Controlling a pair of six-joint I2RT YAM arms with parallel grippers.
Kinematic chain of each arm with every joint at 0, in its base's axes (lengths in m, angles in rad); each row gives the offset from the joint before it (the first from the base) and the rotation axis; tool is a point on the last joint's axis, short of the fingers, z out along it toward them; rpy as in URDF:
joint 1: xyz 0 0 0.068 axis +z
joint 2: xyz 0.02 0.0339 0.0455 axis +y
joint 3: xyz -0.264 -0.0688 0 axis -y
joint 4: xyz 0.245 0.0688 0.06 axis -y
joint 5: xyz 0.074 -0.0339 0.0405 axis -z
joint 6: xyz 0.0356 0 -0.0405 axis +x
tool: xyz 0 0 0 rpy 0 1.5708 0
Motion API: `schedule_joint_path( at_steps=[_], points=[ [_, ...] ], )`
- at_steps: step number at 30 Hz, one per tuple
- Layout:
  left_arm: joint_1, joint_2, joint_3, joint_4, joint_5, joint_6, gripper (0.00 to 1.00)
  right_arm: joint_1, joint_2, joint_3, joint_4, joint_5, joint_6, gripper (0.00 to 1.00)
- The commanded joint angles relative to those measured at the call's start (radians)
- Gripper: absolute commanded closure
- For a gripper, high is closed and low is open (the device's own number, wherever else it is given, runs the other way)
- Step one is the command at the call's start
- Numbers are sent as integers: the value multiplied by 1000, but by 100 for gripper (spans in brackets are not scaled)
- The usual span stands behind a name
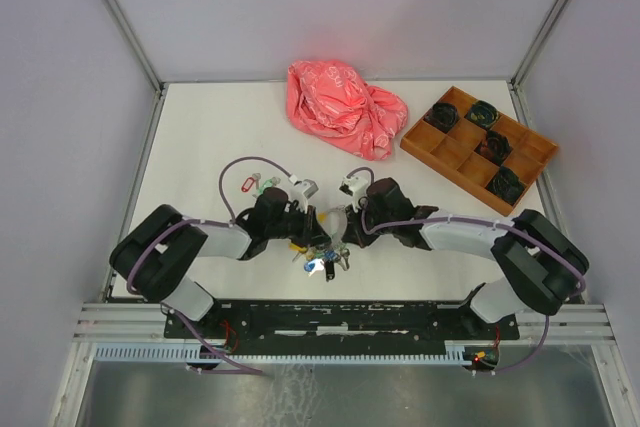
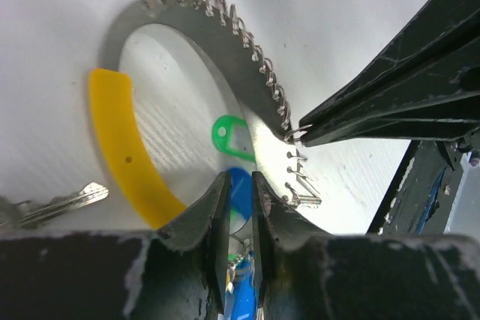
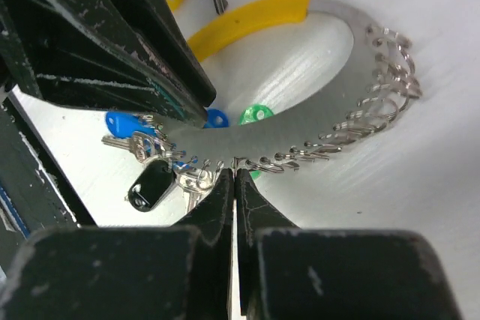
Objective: Put the keys on the keyring
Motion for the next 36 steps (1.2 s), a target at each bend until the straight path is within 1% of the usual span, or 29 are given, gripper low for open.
schedule_joint_path(
  at_steps=[1,3,7,11,13,16,17,19,20,22,24,26,27,29,34,36],
  points=[
    [42,-114,-40,160,30,25,73,0,-99,103,-113,-11,-166,99],
    [61,-147,-55,217,54,30,72,0,-131,147,-193,-11,-217,99],
    [88,-212,-75,339,93,33,71,0,-182,210,-299,-31,-343,97],
    [95,-295,-81,372,92,88,70,0,-236,283,-423,-56,-501,94],
    [95,-345,-85,375,70,118,69,0,-263,322,-487,-63,-587,93],
    [95,-422,-91,357,25,163,65,0,-296,356,-535,-78,-702,93],
    [94,-446,-93,350,14,176,63,0,-306,366,-543,-87,-735,93],
    [95,-491,-95,341,4,189,53,0,-315,383,-564,-108,-809,93],
    [95,-509,-99,340,3,190,51,0,-318,394,-574,-122,-844,93],
    [94,-538,-106,347,39,218,49,0,-317,412,-588,-152,-898,93],
    [95,-557,-116,359,84,249,49,0,-309,435,-605,-196,-936,93],
    [92,-556,-116,366,157,298,49,0,-300,458,-623,-240,-969,94],
    [87,-547,-110,362,209,330,49,0,-296,467,-627,-256,-980,94],
    [70,-519,-83,324,261,392,49,0,-282,494,-643,-294,-1004,94],
    [28,-507,-66,308,272,515,49,1,-275,517,-669,-316,-1045,94],
    [15,-507,-51,273,269,568,50,0,-271,518,-666,-315,-1049,94]
  ],
)
